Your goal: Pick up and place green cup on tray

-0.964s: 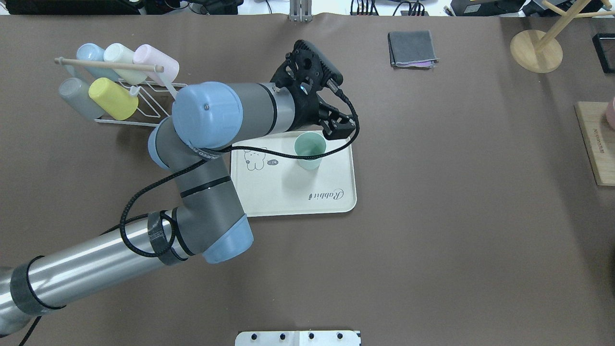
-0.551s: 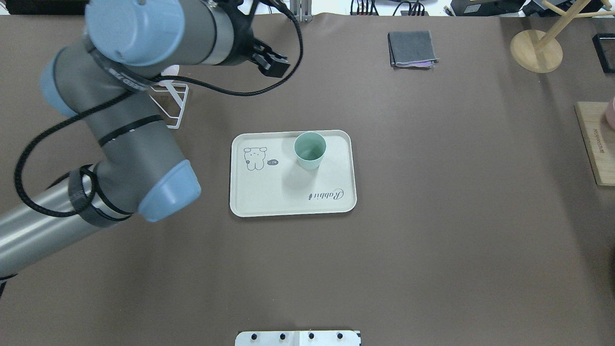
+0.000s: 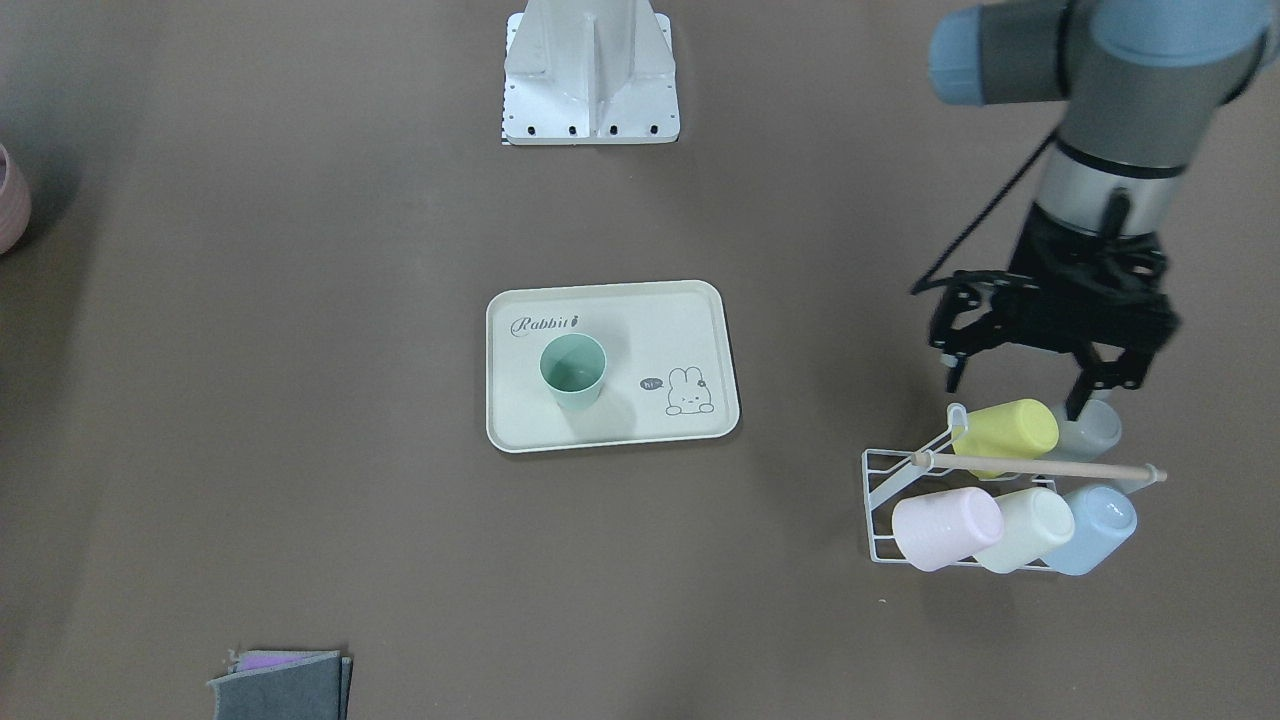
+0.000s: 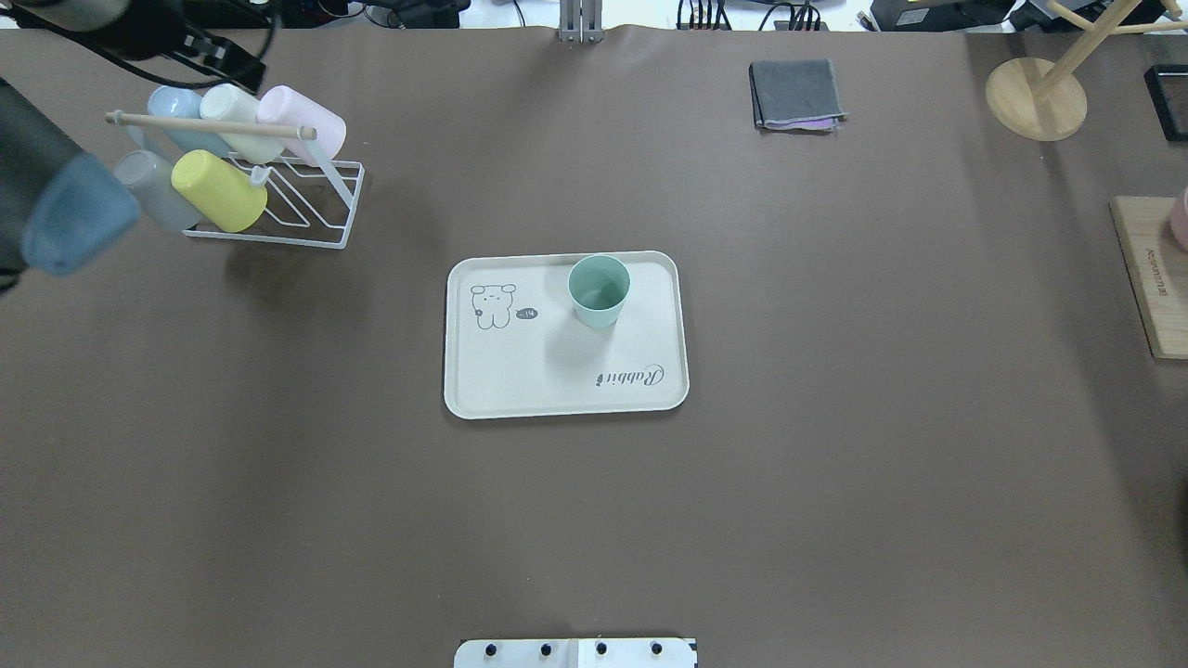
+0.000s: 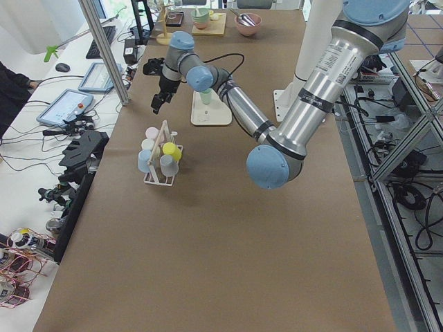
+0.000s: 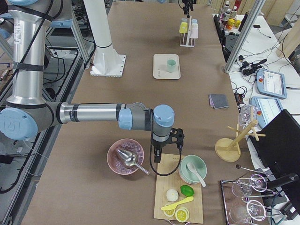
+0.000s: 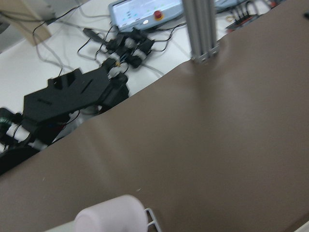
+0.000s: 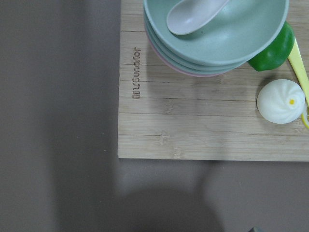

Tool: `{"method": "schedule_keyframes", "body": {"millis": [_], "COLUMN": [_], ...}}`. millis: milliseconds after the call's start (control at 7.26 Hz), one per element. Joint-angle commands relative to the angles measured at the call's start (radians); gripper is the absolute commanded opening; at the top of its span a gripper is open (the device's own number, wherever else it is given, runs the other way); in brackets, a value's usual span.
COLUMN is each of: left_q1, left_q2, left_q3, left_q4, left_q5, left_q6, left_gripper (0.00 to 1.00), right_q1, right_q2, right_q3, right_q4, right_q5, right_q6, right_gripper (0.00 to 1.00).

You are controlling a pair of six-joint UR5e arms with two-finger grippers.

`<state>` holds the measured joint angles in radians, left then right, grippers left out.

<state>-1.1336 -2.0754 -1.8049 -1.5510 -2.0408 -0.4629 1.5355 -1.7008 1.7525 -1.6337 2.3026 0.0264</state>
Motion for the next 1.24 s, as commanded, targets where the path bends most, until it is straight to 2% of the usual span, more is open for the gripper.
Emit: {"method": "schedule_keyframes", "body": {"millis": [0, 138, 275, 413, 689, 964, 1102], "left_q1": [-0.264, -0.344, -0.415, -0.448, -0.469, -0.474, -0.477], "left_q2": [0.172, 0.301, 0.428, 0.522, 0.578, 0.549, 0.551], "left_q3": [-0.01, -0.016, -0.002, 0.012, 0.088, 0.216, 0.22], "left_q4": [0.128, 0.086, 0.037, 0.02, 0.014, -0.029, -0.068], "left_q5": [-0.267, -0.288, -0.371, -0.409, -0.397, -0.378, -0.375], "left_q6": [-0.005, 0.006, 0.098, 0.253, 0.412, 0.415, 0.415], "left_gripper": [0.98, 0.98, 0.98, 0.98, 0.98, 0.98, 0.98], "right_q1": [0.0, 0.0, 0.0, 0.0, 0.0, 0.0, 0.0], "right_q2": [0.001, 0.001, 0.001, 0.003, 0.003, 0.003, 0.003], "right_q3": [0.001, -0.001, -0.001, -0.001, -0.001, -0.001, -0.001], "right_q4": [0.0, 0.0, 0.0, 0.0, 0.0, 0.0, 0.0], "right_q5": [0.0, 0.0, 0.0, 0.0, 0.0, 0.0, 0.0], "right_q6": [0.003, 0.001, 0.003, 0.003, 0.001, 0.001, 0.001], "right_gripper": [1.0, 1.0, 1.0, 1.0, 1.0, 1.0, 1.0]}}
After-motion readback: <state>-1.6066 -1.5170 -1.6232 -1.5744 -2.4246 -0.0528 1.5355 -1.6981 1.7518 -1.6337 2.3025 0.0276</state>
